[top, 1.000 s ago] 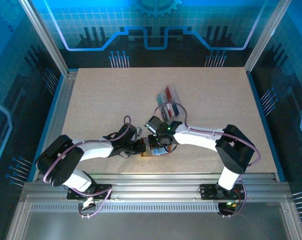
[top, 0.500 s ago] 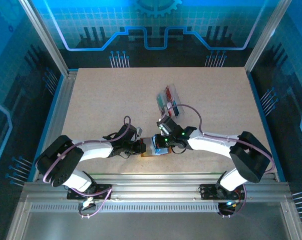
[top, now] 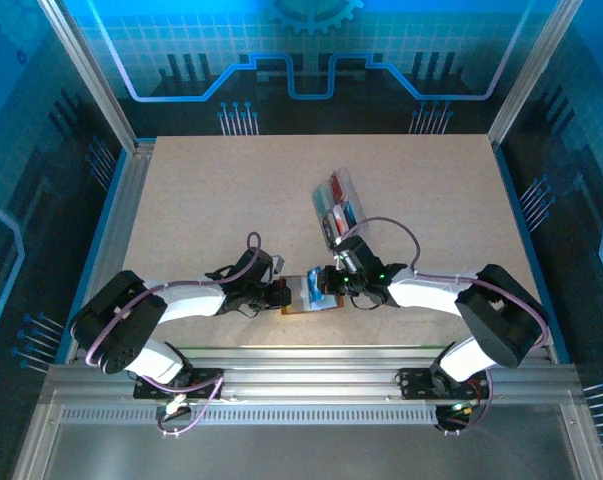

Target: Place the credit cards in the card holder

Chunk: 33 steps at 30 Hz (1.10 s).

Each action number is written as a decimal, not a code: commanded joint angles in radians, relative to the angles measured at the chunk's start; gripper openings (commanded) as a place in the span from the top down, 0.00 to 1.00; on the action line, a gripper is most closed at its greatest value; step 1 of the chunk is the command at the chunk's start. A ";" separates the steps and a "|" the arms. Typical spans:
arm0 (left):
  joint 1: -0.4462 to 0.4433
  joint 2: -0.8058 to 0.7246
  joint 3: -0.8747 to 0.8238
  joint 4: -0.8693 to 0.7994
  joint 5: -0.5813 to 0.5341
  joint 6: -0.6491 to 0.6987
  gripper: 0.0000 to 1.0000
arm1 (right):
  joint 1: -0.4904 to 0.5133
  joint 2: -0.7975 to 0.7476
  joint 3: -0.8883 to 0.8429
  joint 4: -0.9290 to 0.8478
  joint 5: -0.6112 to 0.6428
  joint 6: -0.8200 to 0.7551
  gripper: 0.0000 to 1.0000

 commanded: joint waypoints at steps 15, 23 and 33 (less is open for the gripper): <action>-0.009 -0.008 -0.033 -0.077 0.010 0.011 1.00 | -0.037 0.081 -0.052 0.211 -0.103 0.092 1.00; -0.009 -0.011 -0.033 -0.079 0.010 0.010 1.00 | -0.037 0.109 -0.072 0.258 -0.134 0.119 1.00; -0.009 -0.012 -0.030 -0.082 0.008 0.012 1.00 | -0.024 0.093 -0.103 0.216 -0.128 0.108 1.00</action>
